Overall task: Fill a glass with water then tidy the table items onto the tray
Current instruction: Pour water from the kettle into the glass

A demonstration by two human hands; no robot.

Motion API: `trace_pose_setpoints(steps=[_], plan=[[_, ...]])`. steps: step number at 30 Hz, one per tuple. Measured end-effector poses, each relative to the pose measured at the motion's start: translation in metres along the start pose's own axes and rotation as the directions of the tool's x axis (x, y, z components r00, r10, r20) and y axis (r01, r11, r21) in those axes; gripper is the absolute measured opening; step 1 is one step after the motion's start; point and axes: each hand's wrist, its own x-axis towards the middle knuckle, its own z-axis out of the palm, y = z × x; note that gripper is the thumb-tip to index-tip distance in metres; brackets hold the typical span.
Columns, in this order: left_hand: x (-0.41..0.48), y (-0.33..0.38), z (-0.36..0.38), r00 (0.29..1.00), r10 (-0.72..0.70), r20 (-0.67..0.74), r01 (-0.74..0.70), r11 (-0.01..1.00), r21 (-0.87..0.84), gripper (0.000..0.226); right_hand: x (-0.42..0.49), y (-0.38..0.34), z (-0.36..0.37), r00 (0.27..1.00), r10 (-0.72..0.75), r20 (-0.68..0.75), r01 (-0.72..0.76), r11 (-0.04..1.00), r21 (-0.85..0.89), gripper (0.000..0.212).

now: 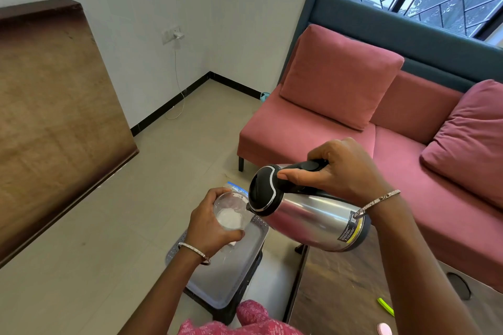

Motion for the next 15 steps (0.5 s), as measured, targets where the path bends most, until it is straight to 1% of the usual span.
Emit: trace_pose_setpoints(steps=[6, 10, 15], plan=[[0.002, -0.004, -0.002, 1.000, 0.008, 0.001, -0.008, 1.000, 0.006, 0.083, 0.002, 0.001, 0.004, 1.000, 0.000, -0.008, 0.000, 1.000, 0.019, 0.085], [0.003, -0.006, -0.002, 1.000, 0.008, 0.011, -0.008, 1.000, 0.005, 0.083, 0.000, 0.004, 0.007, 0.999, 0.028, -0.015, -0.026, 0.994, 0.110, 0.085], [0.004, -0.010, -0.004, 1.000, 0.008, 0.000, -0.008, 1.000, -0.001, 0.084, -0.004, 0.015, 0.019, 0.994, 0.108, -0.032, -0.096, 0.963, 0.250, 0.082]])
